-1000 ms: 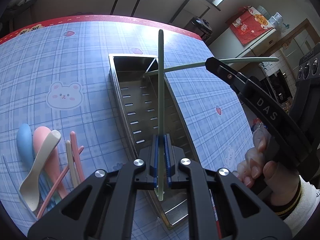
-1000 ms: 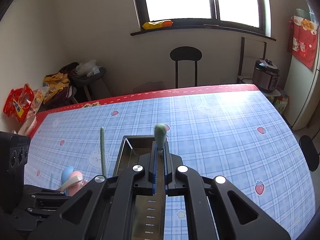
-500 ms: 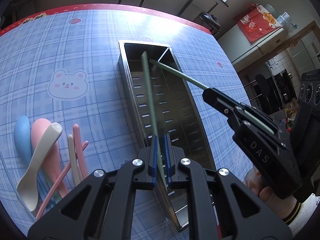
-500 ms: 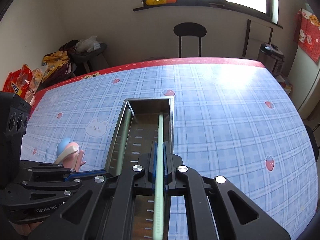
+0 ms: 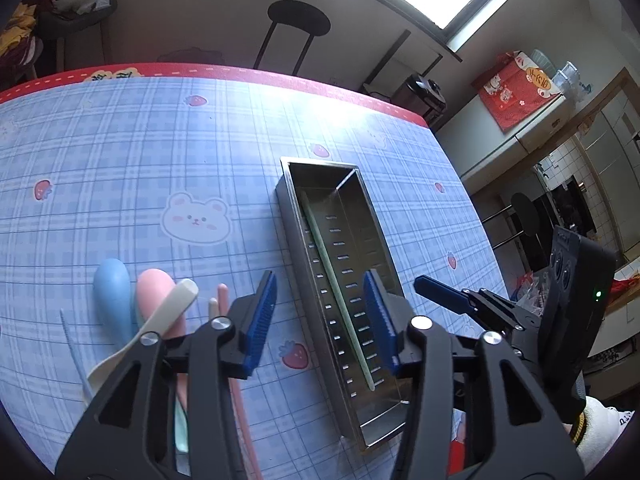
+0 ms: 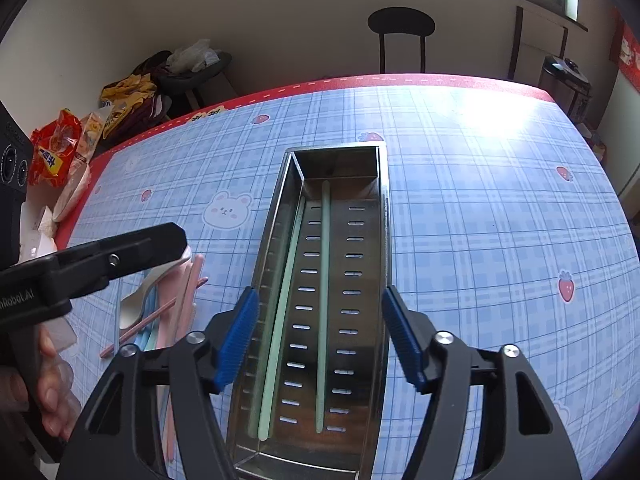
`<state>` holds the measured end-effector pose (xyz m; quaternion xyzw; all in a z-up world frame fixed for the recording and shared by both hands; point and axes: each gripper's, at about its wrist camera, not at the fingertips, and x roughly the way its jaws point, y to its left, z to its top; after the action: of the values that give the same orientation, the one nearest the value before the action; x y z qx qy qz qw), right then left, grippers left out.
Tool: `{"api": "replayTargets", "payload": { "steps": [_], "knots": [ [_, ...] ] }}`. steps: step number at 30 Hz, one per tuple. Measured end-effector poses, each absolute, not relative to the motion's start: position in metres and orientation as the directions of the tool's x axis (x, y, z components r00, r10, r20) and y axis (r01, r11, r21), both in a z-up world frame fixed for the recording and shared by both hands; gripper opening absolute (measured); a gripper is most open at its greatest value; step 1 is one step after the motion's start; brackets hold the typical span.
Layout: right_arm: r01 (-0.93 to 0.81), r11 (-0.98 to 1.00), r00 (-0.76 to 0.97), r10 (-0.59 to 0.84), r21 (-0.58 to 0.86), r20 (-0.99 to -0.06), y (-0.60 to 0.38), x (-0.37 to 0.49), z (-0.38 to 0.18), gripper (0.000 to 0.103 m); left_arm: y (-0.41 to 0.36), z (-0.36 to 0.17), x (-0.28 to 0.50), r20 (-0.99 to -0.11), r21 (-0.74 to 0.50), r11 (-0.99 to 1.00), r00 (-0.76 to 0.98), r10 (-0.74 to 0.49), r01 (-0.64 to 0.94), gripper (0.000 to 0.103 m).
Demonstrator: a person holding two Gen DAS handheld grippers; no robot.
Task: Organize utensils
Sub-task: 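Return the right tool to the utensil pile over a pink chopstick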
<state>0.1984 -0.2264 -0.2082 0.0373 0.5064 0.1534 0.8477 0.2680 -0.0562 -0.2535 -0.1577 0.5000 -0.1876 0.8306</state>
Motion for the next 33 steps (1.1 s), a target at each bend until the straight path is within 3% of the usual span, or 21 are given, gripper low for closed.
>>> {"api": "replayTargets", "payload": {
  "steps": [2, 3, 5, 6, 11, 17, 27, 33],
  "knots": [
    [-0.216, 0.949, 0.453, 0.306, 0.230, -0.838, -0.230, 0.194, -0.200, 0.081, -0.044, -0.245, 0.262, -0.766, -0.439, 0.884, 0.447, -0.462, 0.162, 0.068],
    [-0.214, 0.948, 0.457, 0.309, 0.235, -0.834, -0.230, 0.191, -0.196, 0.086, -0.039, -0.241, 0.259, -0.766, -0.430, 0.887, 0.452, -0.456, 0.166, 0.081],
    [-0.214, 0.948, 0.462, 0.309, 0.234, -0.831, -0.231, 0.186, -0.188, 0.097, -0.024, -0.237, 0.249, -0.762, -0.420, 0.891, 0.467, -0.449, 0.172, 0.093],
    [-0.216, 0.949, 0.466, 0.308, 0.231, -0.829, -0.229, 0.183, -0.185, 0.097, -0.018, -0.233, 0.245, -0.761, -0.419, 0.891, 0.468, -0.448, 0.172, 0.096],
    [-0.228, 0.944, 0.488, 0.322, 0.238, -0.811, -0.219, 0.162, -0.173, 0.097, 0.015, -0.221, 0.220, -0.758, -0.405, 0.899, 0.489, -0.432, 0.166, 0.097],
    [-0.270, 0.920, 0.447, 0.380, 0.282, -0.810, -0.191, 0.137, -0.176, 0.097, 0.045, -0.221, 0.187, -0.797, -0.277, 0.949, 0.516, -0.315, 0.151, 0.097],
    [-0.406, 0.868, 0.358, 0.440, 0.287, -0.824, -0.129, 0.110, -0.190, 0.097, 0.086, -0.266, 0.137, -0.849, -0.275, 0.958, 0.449, -0.279, 0.077, 0.097],
    [-0.406, 0.887, 0.293, 0.356, 0.221, -0.888, -0.106, 0.107, -0.209, 0.097, 0.087, -0.279, 0.125, -0.859, -0.308, 0.949, 0.410, -0.306, 0.063, 0.097]
  ]
}}
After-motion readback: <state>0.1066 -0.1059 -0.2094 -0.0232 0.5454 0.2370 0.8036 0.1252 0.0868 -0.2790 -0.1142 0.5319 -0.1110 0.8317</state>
